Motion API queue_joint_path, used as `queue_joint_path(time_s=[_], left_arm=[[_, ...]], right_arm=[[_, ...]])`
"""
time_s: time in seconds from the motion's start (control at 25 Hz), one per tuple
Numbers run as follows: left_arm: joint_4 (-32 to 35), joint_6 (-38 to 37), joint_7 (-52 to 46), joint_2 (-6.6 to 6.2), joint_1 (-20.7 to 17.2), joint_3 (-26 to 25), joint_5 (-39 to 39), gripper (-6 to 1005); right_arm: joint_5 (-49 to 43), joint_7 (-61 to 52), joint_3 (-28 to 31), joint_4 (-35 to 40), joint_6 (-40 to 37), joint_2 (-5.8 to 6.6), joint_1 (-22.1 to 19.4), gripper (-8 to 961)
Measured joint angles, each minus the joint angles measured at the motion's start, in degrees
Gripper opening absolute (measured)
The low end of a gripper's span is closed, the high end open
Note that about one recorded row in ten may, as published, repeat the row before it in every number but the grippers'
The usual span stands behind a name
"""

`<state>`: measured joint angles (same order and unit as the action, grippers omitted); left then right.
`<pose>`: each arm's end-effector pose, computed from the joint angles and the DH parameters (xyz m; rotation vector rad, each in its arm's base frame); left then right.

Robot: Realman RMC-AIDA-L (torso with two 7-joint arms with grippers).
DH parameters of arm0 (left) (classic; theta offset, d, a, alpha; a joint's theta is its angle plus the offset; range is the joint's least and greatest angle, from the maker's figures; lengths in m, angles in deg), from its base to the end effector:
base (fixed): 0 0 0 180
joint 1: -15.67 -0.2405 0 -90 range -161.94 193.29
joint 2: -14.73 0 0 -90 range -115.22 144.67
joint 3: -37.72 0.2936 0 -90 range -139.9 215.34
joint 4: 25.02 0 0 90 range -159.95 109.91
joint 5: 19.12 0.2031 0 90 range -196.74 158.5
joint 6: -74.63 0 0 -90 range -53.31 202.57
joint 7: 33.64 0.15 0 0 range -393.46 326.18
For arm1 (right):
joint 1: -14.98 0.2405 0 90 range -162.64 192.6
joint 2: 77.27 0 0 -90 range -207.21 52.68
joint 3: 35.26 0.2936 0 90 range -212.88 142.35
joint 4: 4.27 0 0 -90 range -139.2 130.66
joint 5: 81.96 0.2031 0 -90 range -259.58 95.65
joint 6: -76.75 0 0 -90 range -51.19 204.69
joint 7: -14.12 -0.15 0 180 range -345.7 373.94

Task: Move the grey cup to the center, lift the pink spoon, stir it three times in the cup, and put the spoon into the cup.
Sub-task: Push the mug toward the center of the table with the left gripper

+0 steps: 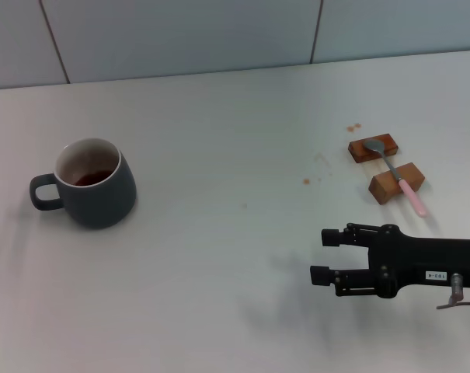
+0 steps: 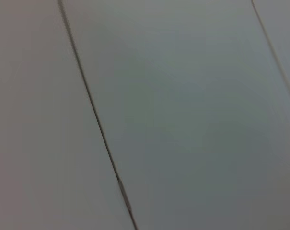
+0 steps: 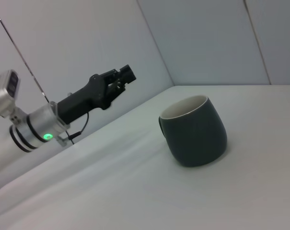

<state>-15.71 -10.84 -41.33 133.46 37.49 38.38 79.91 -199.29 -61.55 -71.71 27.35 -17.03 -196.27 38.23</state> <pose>-0.3643 0.3051 0.0043 -1.7924 -0.0908 -0.5997 0.3250 0.2837 -0.0381 -2.7253 0.8306 0.7643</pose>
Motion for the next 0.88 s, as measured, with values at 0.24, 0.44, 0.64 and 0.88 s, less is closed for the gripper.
queue_joint_path(time_s=[0.24,0.44,0.64,0.88], left_arm=[[-6.03,6.98,18.03,0.08,3.12,-0.55,-2.08,274],[-8.5,9.84,25.86,0.18,4.41,-1.62,-2.21,16],[-10.36,12.79,31.19,0.27,5.94,-1.86,-1.66,3],[-10.74,15.55,31.45,0.28,6.72,-1.79,-1.1,10]], right_arm=[[0.0,0.0,-0.01,0.02,0.0,0.0,-0.08,824],[0.0,0.0,-0.06,0.02,0.0,0.0,-0.17,825],[-0.01,-0.01,-0.02,0.02,0.0,0.04,-0.34,825],[-0.29,-0.05,-0.11,0.02,0.0,0.09,-0.48,825]])
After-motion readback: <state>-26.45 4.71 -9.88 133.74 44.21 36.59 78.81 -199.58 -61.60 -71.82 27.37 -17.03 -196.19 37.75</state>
